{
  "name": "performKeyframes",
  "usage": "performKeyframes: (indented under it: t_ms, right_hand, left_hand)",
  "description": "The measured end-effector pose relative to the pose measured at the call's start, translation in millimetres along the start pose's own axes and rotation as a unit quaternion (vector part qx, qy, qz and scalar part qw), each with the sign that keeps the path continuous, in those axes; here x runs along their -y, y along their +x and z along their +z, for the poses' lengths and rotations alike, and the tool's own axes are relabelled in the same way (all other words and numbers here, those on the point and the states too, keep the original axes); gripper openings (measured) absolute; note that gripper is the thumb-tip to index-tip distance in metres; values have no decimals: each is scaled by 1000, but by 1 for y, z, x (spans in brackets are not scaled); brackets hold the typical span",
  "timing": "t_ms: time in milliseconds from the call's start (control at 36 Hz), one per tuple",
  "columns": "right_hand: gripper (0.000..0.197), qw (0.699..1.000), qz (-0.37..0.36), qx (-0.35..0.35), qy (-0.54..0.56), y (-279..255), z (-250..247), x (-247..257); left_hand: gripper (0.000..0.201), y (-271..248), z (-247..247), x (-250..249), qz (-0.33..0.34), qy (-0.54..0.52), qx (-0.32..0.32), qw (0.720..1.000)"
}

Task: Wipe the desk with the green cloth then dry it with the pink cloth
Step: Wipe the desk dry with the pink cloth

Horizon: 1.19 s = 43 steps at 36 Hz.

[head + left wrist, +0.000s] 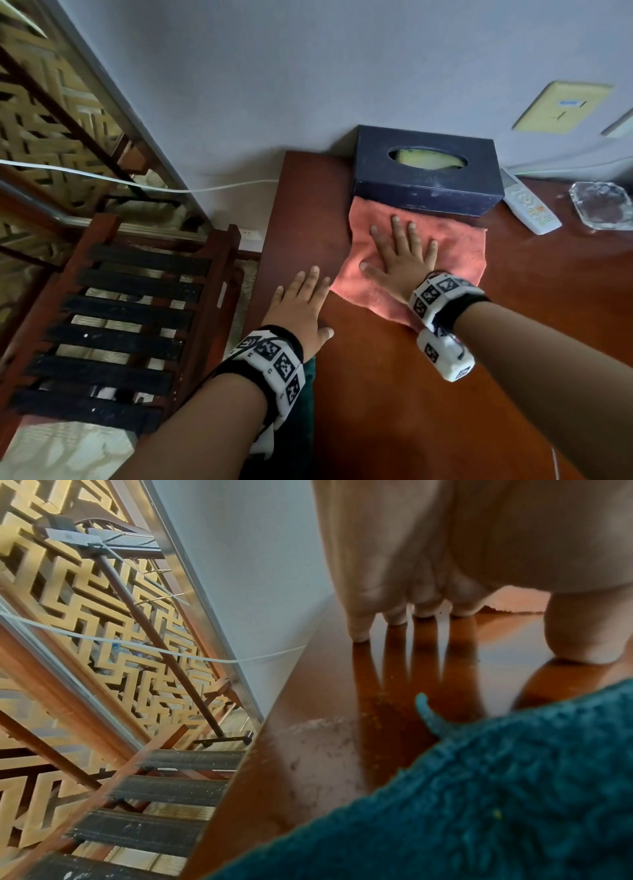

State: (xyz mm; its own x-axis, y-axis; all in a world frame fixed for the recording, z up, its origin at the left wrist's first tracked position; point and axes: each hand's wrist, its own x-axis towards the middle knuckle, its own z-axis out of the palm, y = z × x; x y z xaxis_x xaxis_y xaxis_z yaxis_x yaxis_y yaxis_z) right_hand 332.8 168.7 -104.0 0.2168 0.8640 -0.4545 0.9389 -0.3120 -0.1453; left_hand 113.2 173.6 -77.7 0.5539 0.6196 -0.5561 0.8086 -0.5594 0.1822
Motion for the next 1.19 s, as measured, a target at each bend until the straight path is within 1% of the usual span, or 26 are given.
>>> performKeyframes:
  t_ms: [56, 167, 278, 361, 444, 639, 722, 861, 917, 1000, 1056, 1139, 1194]
  right_hand:
    - [76, 1000, -3, 7, 3, -18, 10, 11]
    - [81, 999, -35, 36, 3, -64, 29, 25]
    - [79, 995, -66, 70, -10, -108, 46, 34]
    - [74, 993, -79, 84, -11, -123, 54, 40]
    - [71, 993, -76, 85, -15, -122, 55, 45]
    - [68, 990, -116, 67, -34, -90, 44, 52]
    - [69, 989, -123, 68, -47, -81, 40, 54]
    - [63, 985, -150, 63, -52, -99, 48, 45]
    - [63, 984, -157, 66, -50, -107, 51, 33]
    - [63, 988, -135, 61, -46, -113, 50, 16]
    - [65, 990, -111, 72, -53, -109, 48, 12]
    - [69, 995, -66, 72, -34, -87, 36, 14]
    - [67, 997, -47, 61, -24, -61, 26, 16]
  left_hand:
    - [82, -1, -1, 0, -3, 1, 3, 1000]
    - [81, -2, -3, -2, -3, 8, 13, 1000]
    - [76, -2, -7, -4, -12, 2, 27, 1000]
    - [78, 0, -5, -5, -16, 6, 31, 999]
    - [77, 0, -5, -4, -14, 2, 32, 999]
    - [74, -2, -7, -6, -19, 1, 31, 999]
    - [75, -2, -9, -7, -22, 1, 23, 999]
    - [71, -3, -11, -7, -23, 4, 29, 999]
    - [73, -2, -10, -7, -20, 3, 33, 999]
    - [80, -1, -6, -5, -16, -6, 26, 1000]
    - [81, 0, -4, -3, -15, -10, 20, 1000]
    - [81, 0, -4, -3, -12, -7, 16, 1000]
    - [80, 0, -3, -3, -12, -5, 13, 1000]
